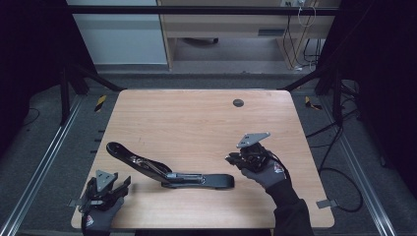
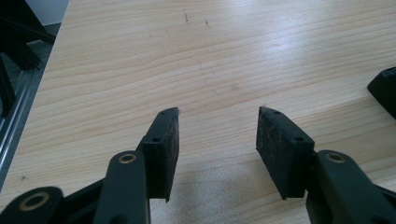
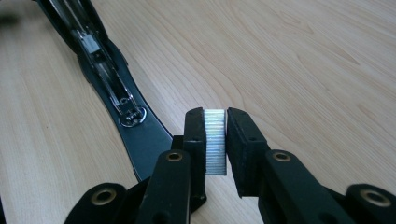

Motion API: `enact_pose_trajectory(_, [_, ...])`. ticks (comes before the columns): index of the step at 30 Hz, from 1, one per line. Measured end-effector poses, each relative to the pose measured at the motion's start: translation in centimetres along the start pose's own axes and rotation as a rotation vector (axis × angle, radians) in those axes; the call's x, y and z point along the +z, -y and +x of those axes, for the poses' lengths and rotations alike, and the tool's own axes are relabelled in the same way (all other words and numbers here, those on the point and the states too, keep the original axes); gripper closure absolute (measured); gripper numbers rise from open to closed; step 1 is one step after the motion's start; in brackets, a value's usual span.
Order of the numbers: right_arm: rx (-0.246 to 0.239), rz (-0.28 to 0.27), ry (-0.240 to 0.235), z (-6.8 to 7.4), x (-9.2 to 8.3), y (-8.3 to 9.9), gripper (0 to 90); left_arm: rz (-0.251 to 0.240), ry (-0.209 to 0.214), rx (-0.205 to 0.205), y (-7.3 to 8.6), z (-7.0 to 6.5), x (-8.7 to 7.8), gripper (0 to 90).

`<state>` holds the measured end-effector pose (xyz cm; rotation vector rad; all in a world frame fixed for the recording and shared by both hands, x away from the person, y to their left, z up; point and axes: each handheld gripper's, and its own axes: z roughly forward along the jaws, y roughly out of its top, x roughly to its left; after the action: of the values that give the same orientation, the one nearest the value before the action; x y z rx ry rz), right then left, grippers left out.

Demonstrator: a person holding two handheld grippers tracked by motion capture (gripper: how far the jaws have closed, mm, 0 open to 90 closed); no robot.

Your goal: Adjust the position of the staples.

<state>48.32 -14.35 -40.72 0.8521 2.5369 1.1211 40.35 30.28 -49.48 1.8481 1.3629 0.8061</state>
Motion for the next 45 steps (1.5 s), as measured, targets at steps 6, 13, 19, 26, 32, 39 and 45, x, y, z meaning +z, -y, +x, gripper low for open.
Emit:
enact_pose_trajectory(6, [-0.033,0.003,-0.030,0.3,0.6,-0.9,78.3,0.003,0.002,-0.001,0.0,0.1,0.0,48.7])
enact_pose_trajectory(13, [-0.066,0.000,-0.075,0.6,1.5,-2.4,78.3,0.003,0.003,-0.005,0.0,0.0,0.1,48.7])
enact_pose_trajectory(19, [-0.099,-0.008,-0.106,1.0,2.2,-3.3,78.3,0.004,0.003,-0.004,0.0,0.0,0.1,48.6])
enact_pose_trajectory(26, [-0.134,-0.003,-0.140,1.3,2.9,-4.0,78.3,0.004,0.003,-0.005,0.0,0.0,0.1,48.6])
enact_pose_trajectory(32, [-0.161,0.011,-0.177,1.7,4.1,-4.4,78.3,0.004,0.004,-0.006,0.1,0.1,0.1,48.7])
enact_pose_trajectory(39, [-0.200,0.011,-0.232,2.6,5.2,-5.1,78.3,0.001,0.003,-0.007,0.0,0.1,0.1,48.6])
enact_pose_trajectory(45, [-0.235,0.010,-0.272,3.4,5.9,-5.6,78.3,0.001,0.005,-0.007,0.1,0.1,0.1,48.6])
